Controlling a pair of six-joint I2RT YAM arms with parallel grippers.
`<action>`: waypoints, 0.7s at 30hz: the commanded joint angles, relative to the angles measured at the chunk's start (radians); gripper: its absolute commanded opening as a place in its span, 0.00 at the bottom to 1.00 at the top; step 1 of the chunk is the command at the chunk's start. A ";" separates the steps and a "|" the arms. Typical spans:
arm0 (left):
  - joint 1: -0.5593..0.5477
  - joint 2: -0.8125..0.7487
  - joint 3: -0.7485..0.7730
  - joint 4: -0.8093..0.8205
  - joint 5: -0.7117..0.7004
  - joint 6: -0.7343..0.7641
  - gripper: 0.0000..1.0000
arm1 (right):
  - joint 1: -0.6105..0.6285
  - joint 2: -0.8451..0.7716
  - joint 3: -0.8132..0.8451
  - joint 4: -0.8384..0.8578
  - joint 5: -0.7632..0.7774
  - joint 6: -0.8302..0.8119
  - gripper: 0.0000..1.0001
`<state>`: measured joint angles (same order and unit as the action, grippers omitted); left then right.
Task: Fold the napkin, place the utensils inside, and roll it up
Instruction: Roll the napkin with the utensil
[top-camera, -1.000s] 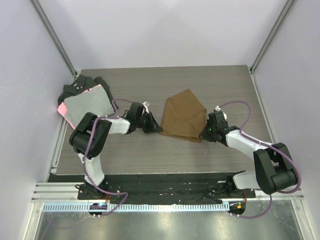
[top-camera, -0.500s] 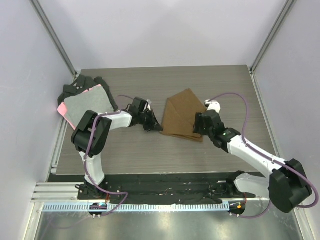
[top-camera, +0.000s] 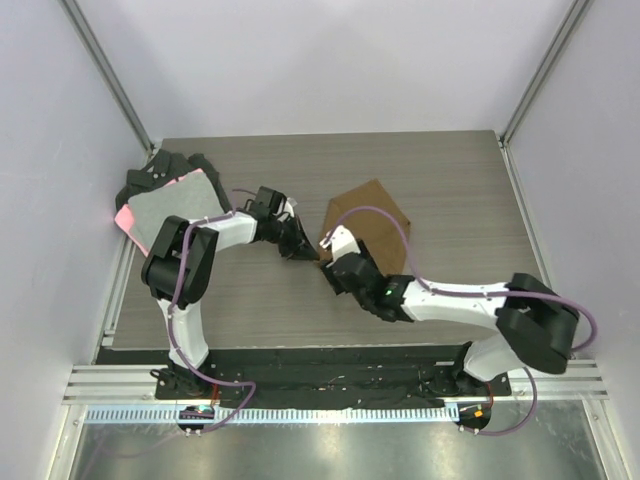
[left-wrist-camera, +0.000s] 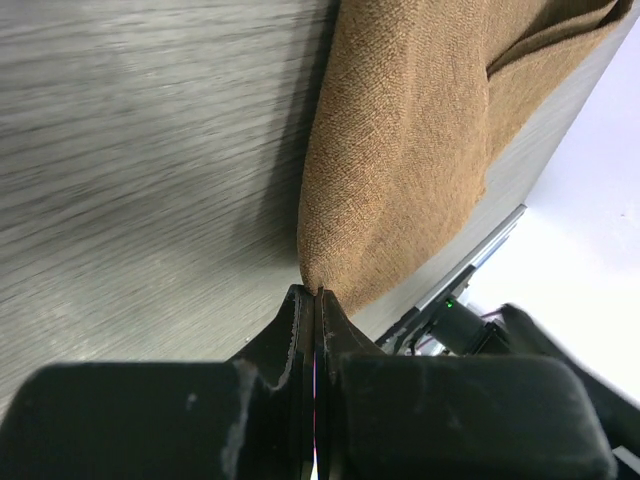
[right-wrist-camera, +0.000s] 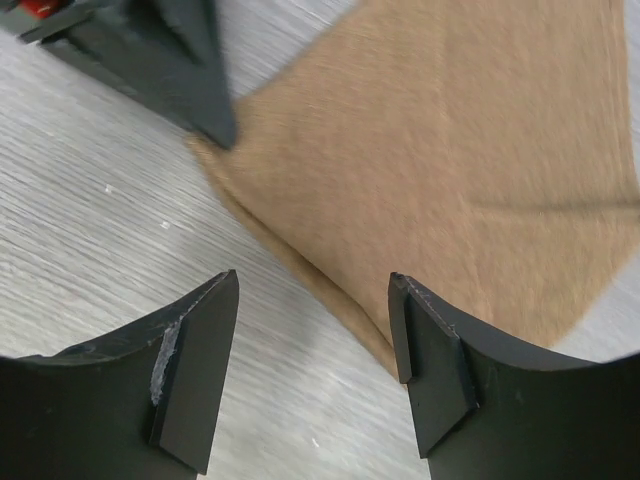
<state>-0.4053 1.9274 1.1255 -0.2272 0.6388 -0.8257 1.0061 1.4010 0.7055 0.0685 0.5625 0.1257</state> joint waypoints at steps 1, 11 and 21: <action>0.019 -0.010 0.005 -0.023 0.064 0.026 0.00 | 0.067 0.114 0.087 0.166 0.103 -0.107 0.69; 0.034 -0.011 -0.003 -0.004 0.082 0.017 0.00 | 0.155 0.368 0.178 0.300 0.250 -0.260 0.69; 0.053 -0.015 -0.013 -0.003 0.088 0.019 0.00 | 0.164 0.503 0.189 0.358 0.393 -0.316 0.69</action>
<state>-0.3687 1.9274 1.1213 -0.2367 0.6891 -0.8185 1.1656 1.8904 0.8734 0.3580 0.8520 -0.1719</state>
